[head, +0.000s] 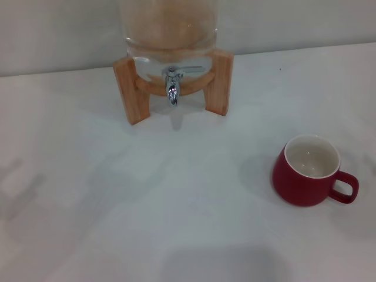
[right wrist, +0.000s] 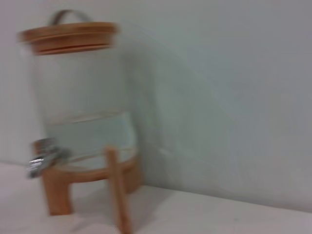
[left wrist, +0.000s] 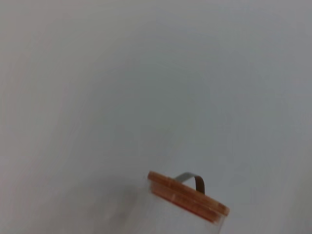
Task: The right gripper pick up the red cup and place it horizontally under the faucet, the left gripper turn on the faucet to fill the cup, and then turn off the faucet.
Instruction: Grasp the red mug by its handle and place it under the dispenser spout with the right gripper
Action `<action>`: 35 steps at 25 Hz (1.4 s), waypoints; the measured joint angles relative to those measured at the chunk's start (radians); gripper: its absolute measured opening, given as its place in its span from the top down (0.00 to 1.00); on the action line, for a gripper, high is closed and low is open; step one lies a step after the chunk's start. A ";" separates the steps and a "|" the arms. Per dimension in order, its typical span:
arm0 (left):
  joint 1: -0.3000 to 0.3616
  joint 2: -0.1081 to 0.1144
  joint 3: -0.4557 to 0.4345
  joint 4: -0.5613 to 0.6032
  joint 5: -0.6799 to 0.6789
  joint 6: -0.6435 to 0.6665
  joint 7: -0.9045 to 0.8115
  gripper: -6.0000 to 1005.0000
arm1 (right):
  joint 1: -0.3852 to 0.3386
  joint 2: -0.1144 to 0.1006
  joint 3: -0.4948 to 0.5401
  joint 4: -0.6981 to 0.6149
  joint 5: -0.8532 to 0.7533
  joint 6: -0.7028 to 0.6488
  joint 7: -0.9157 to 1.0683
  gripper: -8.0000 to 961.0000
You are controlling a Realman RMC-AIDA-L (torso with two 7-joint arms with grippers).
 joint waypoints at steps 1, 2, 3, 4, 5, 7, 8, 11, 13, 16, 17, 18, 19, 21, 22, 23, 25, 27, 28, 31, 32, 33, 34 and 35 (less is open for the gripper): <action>-0.002 0.002 0.001 0.001 0.009 -0.001 0.000 0.13 | -0.008 0.003 0.003 0.002 0.000 0.015 -0.018 0.38; -0.005 0.005 0.004 0.002 0.016 -0.005 0.000 0.13 | -0.015 0.008 0.005 0.004 0.001 0.020 -0.029 0.38; -0.008 0.007 0.006 0.002 0.028 -0.008 0.000 0.13 | -0.025 0.016 0.007 0.005 0.004 0.026 -0.042 0.38; -0.009 0.010 0.007 0.003 0.040 -0.011 0.000 0.13 | -0.032 0.022 0.009 0.005 0.007 0.028 -0.048 0.38; -0.010 0.012 0.006 0.003 0.050 -0.013 0.000 0.13 | -0.037 0.025 0.009 0.009 0.010 0.028 -0.054 0.38; -0.003 0.012 0.003 0.004 0.068 -0.011 0.009 0.13 | -0.045 0.029 0.010 0.021 0.025 0.029 -0.060 0.38; 0.006 0.010 0.002 0.003 0.070 -0.007 0.021 0.13 | -0.047 0.030 0.010 0.025 0.033 0.029 -0.062 0.38; 0.043 -0.016 -0.036 -0.016 0.059 0.017 0.097 0.13 | -0.048 0.030 0.012 0.032 0.054 0.030 -0.068 0.38; 0.060 -0.033 -0.089 -0.054 0.037 0.028 0.154 0.13 | -0.045 0.029 0.012 0.032 0.060 0.029 -0.073 0.38; 0.067 -0.025 -0.134 -0.152 0.003 0.031 0.207 0.13 | -0.039 0.029 0.012 0.034 0.063 0.028 -0.074 0.38; 0.068 -0.022 -0.137 -0.167 0.001 0.031 0.211 0.13 | -0.038 0.029 0.013 0.034 0.063 0.028 -0.074 0.38; 0.066 -0.020 -0.137 -0.171 0.001 0.031 0.212 0.13 | -0.038 0.029 0.013 0.035 0.064 0.028 -0.075 0.38; 0.067 -0.020 -0.137 -0.170 0.001 0.032 0.212 0.13 | -0.038 0.029 0.013 0.036 0.064 0.028 -0.075 0.38; 0.069 -0.022 -0.139 -0.165 -0.004 0.033 0.214 0.13 | -0.039 0.029 0.012 0.046 0.063 0.028 -0.089 0.38; 0.069 -0.023 -0.139 -0.163 -0.006 0.034 0.216 0.13 | -0.041 0.029 0.013 0.055 0.063 0.028 -0.104 0.38; 0.067 -0.022 -0.140 -0.162 -0.007 0.036 0.216 0.13 | -0.047 0.029 0.013 0.067 0.063 0.028 -0.126 0.38; 0.060 -0.019 -0.140 -0.162 -0.007 0.038 0.215 0.13 | -0.056 0.029 0.020 0.097 0.071 0.031 -0.176 0.38; 0.055 -0.018 -0.140 -0.159 -0.007 0.040 0.211 0.13 | -0.064 0.030 0.025 0.131 0.080 0.033 -0.218 0.38; 0.051 -0.017 -0.140 -0.157 -0.007 0.040 0.208 0.13 | -0.069 0.030 0.026 0.146 0.082 0.034 -0.233 0.38; 0.032 -0.012 -0.140 -0.155 -0.006 0.042 0.197 0.13 | -0.084 0.030 0.026 0.193 0.077 0.031 -0.290 0.38; 0.018 -0.006 -0.138 -0.155 -0.003 0.050 0.192 0.13 | -0.088 0.029 0.023 0.228 0.070 0.027 -0.329 0.38; 0.018 -0.006 -0.138 -0.155 -0.003 0.050 0.192 0.13 | -0.088 0.029 0.023 0.228 0.070 0.027 -0.329 0.38; 0.013 -0.005 -0.138 -0.155 -0.002 0.054 0.191 0.13 | -0.088 0.029 0.020 0.247 0.069 0.026 -0.347 0.38; 0.007 -0.004 -0.136 -0.156 0.000 0.060 0.191 0.13 | -0.088 0.028 0.018 0.264 0.067 0.024 -0.365 0.38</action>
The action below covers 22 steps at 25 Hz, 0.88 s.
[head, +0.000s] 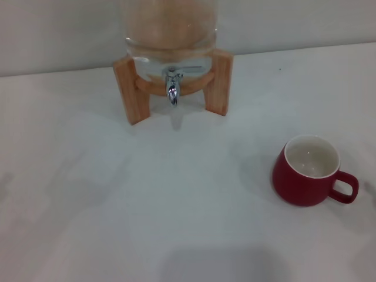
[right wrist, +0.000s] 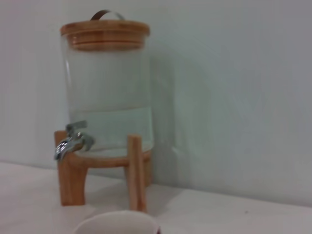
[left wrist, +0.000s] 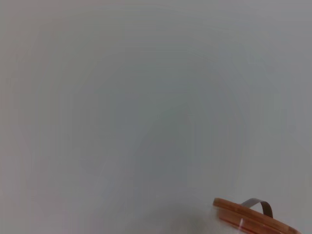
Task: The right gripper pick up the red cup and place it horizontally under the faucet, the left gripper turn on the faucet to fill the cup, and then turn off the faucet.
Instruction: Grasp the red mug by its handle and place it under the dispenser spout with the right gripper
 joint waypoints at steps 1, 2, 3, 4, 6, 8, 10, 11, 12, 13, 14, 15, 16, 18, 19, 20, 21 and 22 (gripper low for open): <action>-0.006 0.000 0.001 0.000 0.002 0.004 0.000 0.13 | 0.000 0.000 -0.002 0.016 -0.002 -0.001 -0.018 0.38; -0.012 0.001 0.002 0.000 0.005 0.006 0.000 0.13 | 0.000 0.000 -0.002 0.027 -0.005 -0.002 -0.032 0.38; -0.017 0.001 0.002 0.000 0.007 0.007 0.000 0.13 | 0.000 0.000 -0.003 0.041 -0.009 -0.003 -0.046 0.38; -0.021 0.001 0.002 -0.001 0.008 0.007 0.000 0.13 | 0.000 0.000 -0.003 0.052 -0.012 -0.003 -0.054 0.38; -0.025 0.002 0.001 -0.001 0.008 0.011 -0.001 0.13 | 0.000 0.000 -0.006 0.071 -0.013 -0.004 -0.062 0.38; -0.028 0.002 0.000 0.000 0.009 0.017 -0.003 0.13 | 0.000 0.000 -0.008 0.091 -0.015 -0.006 -0.073 0.38; -0.034 0.004 -0.001 0.001 0.009 0.019 -0.007 0.13 | 0.003 0.000 -0.009 0.118 -0.020 -0.007 -0.099 0.38; -0.036 0.005 -0.001 0.001 0.009 0.020 -0.009 0.13 | 0.005 0.000 -0.009 0.132 -0.022 -0.007 -0.115 0.38; -0.039 0.007 -0.001 0.001 0.009 0.021 -0.011 0.13 | 0.008 0.001 -0.009 0.153 -0.025 -0.008 -0.138 0.38; -0.042 0.009 0.001 0.001 0.009 0.022 -0.013 0.13 | 0.010 0.001 -0.009 0.169 -0.026 -0.011 -0.156 0.38; -0.045 0.011 0.002 0.001 0.009 0.023 -0.016 0.13 | 0.012 0.001 -0.009 0.187 -0.027 -0.014 -0.176 0.38; -0.048 0.013 0.002 0.001 0.009 0.023 -0.018 0.13 | 0.013 0.002 -0.008 0.203 -0.027 -0.019 -0.193 0.38; -0.051 0.014 0.002 0.001 0.009 0.023 -0.020 0.13 | 0.014 0.002 -0.008 0.222 -0.028 -0.025 -0.216 0.38; -0.055 0.018 0.002 0.001 0.009 0.023 -0.022 0.13 | 0.014 0.002 -0.008 0.240 -0.028 -0.029 -0.236 0.38; -0.058 0.020 0.002 0.001 0.009 0.023 -0.023 0.13 | 0.014 0.002 -0.008 0.249 -0.028 -0.030 -0.246 0.38; -0.061 0.021 0.003 0.001 0.009 0.024 -0.023 0.13 | 0.014 0.002 -0.008 0.257 -0.028 -0.030 -0.252 0.38; -0.061 0.021 0.003 0.001 0.009 0.024 -0.023 0.13 | 0.014 0.002 -0.008 0.264 -0.028 -0.031 -0.260 0.38; -0.066 0.024 0.003 0.001 0.009 0.025 -0.024 0.13 | 0.015 0.002 -0.008 0.274 -0.028 -0.032 -0.272 0.38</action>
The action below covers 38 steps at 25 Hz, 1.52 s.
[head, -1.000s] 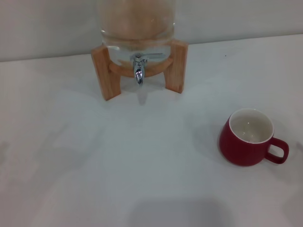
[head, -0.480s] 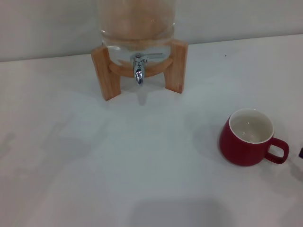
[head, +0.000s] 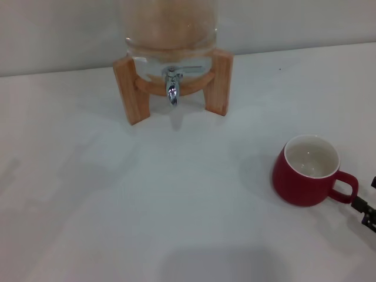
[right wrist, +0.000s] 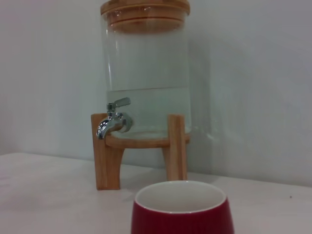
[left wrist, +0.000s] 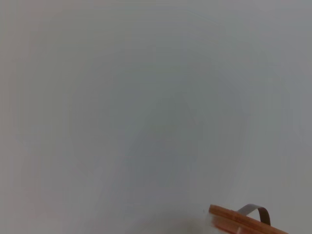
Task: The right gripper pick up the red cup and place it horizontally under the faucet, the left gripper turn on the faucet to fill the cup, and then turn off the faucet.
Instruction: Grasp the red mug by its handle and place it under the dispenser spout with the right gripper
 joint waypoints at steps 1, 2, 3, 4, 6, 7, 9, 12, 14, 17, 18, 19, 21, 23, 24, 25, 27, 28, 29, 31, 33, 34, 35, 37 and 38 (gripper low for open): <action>0.000 0.000 0.000 0.000 0.000 0.000 0.000 0.13 | 0.001 0.000 0.000 0.008 0.000 0.000 -0.008 0.38; -0.001 0.002 0.000 0.000 0.000 0.003 0.000 0.13 | 0.002 0.000 0.000 0.020 0.000 -0.001 -0.020 0.38; -0.002 0.002 0.000 0.000 0.000 0.005 0.000 0.13 | 0.004 0.000 0.000 0.029 0.000 -0.003 -0.028 0.38; -0.002 0.002 0.000 0.000 0.000 0.007 0.000 0.13 | 0.007 0.000 0.000 0.038 0.000 -0.007 -0.037 0.38; -0.003 0.003 0.000 0.000 0.000 0.008 0.000 0.13 | 0.014 0.001 0.002 0.056 0.002 -0.020 -0.051 0.38; -0.004 0.003 0.000 0.000 0.000 0.008 0.000 0.13 | 0.020 0.002 0.004 0.063 0.003 -0.031 -0.057 0.38; -0.004 0.004 0.000 0.000 0.000 0.008 0.000 0.13 | 0.032 0.003 0.005 0.074 0.003 -0.051 -0.061 0.38; -0.004 0.004 0.000 0.000 0.000 0.008 0.000 0.13 | 0.048 0.003 0.003 0.076 0.004 -0.062 -0.060 0.38; -0.004 0.004 -0.002 0.000 0.000 0.008 0.000 0.13 | 0.052 0.003 0.002 0.076 0.004 -0.065 -0.060 0.38; -0.002 0.004 -0.004 0.000 0.000 0.005 0.000 0.13 | 0.057 0.003 0.000 0.076 0.005 -0.071 -0.061 0.39; -0.002 0.004 -0.004 0.000 0.000 0.005 0.000 0.13 | 0.057 0.003 0.000 0.076 0.005 -0.071 -0.061 0.39; -0.002 0.004 -0.004 0.000 0.000 0.005 0.000 0.13 | 0.057 0.003 0.001 0.075 0.006 -0.071 -0.060 0.39; -0.002 0.004 -0.004 0.000 0.000 0.005 0.000 0.13 | 0.058 0.003 0.004 0.073 0.006 -0.070 -0.059 0.39; -0.003 0.004 -0.003 0.000 0.000 0.005 0.000 0.13 | 0.058 0.003 0.004 0.073 0.007 -0.069 -0.059 0.39; -0.003 0.004 -0.002 0.000 0.000 0.004 0.000 0.13 | 0.058 0.003 0.005 0.072 0.007 -0.069 -0.060 0.39; -0.003 0.004 -0.002 0.000 -0.001 0.003 0.000 0.13 | 0.058 0.003 0.006 0.070 0.008 -0.070 -0.060 0.39; -0.003 0.004 -0.001 0.000 -0.001 0.002 0.000 0.13 | 0.058 0.003 0.008 0.066 0.008 -0.070 -0.060 0.39; -0.004 0.004 0.000 0.000 -0.001 0.002 0.000 0.13 | 0.057 0.003 0.009 0.064 0.008 -0.070 -0.059 0.39; -0.004 0.004 0.000 0.000 -0.001 0.001 0.000 0.13 | 0.056 0.003 0.011 0.063 0.009 -0.071 -0.059 0.39; -0.004 0.004 0.000 0.000 -0.003 0.001 0.000 0.13 | 0.054 0.002 0.012 0.062 0.010 -0.073 -0.060 0.39; -0.004 0.004 0.000 0.000 -0.004 0.000 0.000 0.13 | 0.052 0.002 0.015 0.061 0.012 -0.079 -0.063 0.39; -0.004 0.004 0.000 0.000 -0.004 -0.001 0.000 0.13 | 0.052 0.002 0.019 0.060 0.012 -0.083 -0.063 0.39; -0.004 0.004 0.000 0.000 -0.005 -0.001 0.000 0.13 | 0.052 0.002 0.023 0.060 0.012 -0.086 -0.063 0.39; -0.004 0.002 0.000 0.000 -0.005 -0.003 0.000 0.13 | 0.051 0.002 0.033 0.059 0.012 -0.090 -0.064 0.39; -0.004 0.002 0.000 0.000 -0.005 -0.003 0.000 0.13 | 0.050 0.002 0.037 0.059 0.012 -0.093 -0.064 0.39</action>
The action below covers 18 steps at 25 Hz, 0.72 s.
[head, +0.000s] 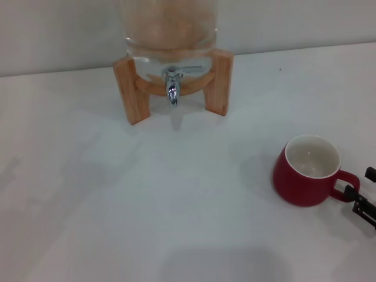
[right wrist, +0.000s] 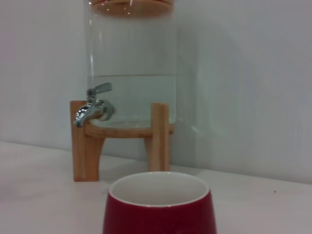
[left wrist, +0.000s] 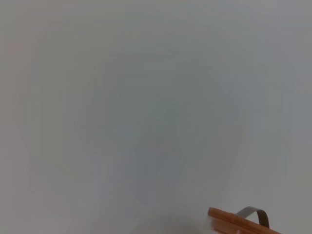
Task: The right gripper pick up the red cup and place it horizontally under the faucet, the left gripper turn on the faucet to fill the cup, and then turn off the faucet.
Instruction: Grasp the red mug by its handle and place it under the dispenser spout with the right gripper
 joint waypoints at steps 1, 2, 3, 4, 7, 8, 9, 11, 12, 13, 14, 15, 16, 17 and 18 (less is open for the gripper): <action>0.000 0.000 0.000 0.000 0.000 0.000 0.000 0.13 | 0.000 0.000 0.003 0.000 0.000 -0.002 0.000 0.39; 0.000 0.000 0.000 0.000 -0.001 -0.002 0.000 0.13 | 0.001 0.000 0.003 0.000 0.000 -0.008 -0.001 0.39; 0.000 -0.001 -0.001 0.000 -0.001 -0.004 0.000 0.13 | 0.002 0.000 0.003 0.000 0.000 -0.014 -0.001 0.39; 0.001 -0.001 -0.002 0.000 -0.002 -0.007 0.000 0.13 | 0.003 0.000 0.003 0.000 0.000 -0.020 -0.001 0.39; 0.001 -0.002 -0.004 0.000 -0.002 -0.013 0.000 0.13 | 0.007 0.000 0.003 -0.001 0.009 -0.026 -0.001 0.39; 0.002 -0.002 -0.004 0.000 -0.002 -0.014 0.000 0.13 | 0.007 0.000 0.003 -0.001 0.015 -0.026 -0.001 0.39; 0.003 -0.002 -0.005 0.000 -0.002 -0.015 -0.001 0.13 | 0.008 0.000 0.003 -0.001 0.020 -0.026 -0.001 0.39; 0.004 -0.002 -0.006 0.000 -0.002 -0.016 -0.001 0.13 | 0.009 0.000 0.003 -0.001 0.026 -0.025 -0.002 0.39; 0.004 -0.003 -0.006 0.000 -0.002 -0.016 -0.001 0.13 | 0.010 0.000 0.003 -0.001 0.027 -0.025 -0.002 0.39; 0.005 -0.003 -0.006 0.000 -0.002 -0.017 -0.001 0.13 | 0.010 0.000 0.003 -0.001 0.028 -0.025 -0.002 0.39; 0.005 -0.004 -0.006 0.000 -0.002 -0.017 -0.001 0.13 | 0.011 0.000 0.003 -0.001 0.031 -0.024 -0.002 0.39; 0.006 -0.004 -0.006 0.000 -0.002 -0.017 -0.001 0.13 | 0.011 0.000 0.003 -0.001 0.034 -0.022 -0.002 0.39; 0.007 -0.004 -0.006 0.000 -0.002 -0.018 -0.001 0.13 | 0.011 0.000 0.003 -0.001 0.036 -0.020 -0.002 0.39; 0.007 -0.004 -0.006 0.000 -0.002 -0.018 -0.001 0.13 | 0.012 0.000 0.003 -0.001 0.037 -0.018 -0.002 0.39; 0.007 -0.004 -0.006 0.000 -0.002 -0.018 -0.001 0.13 | 0.012 0.000 0.003 -0.001 0.037 -0.017 -0.002 0.39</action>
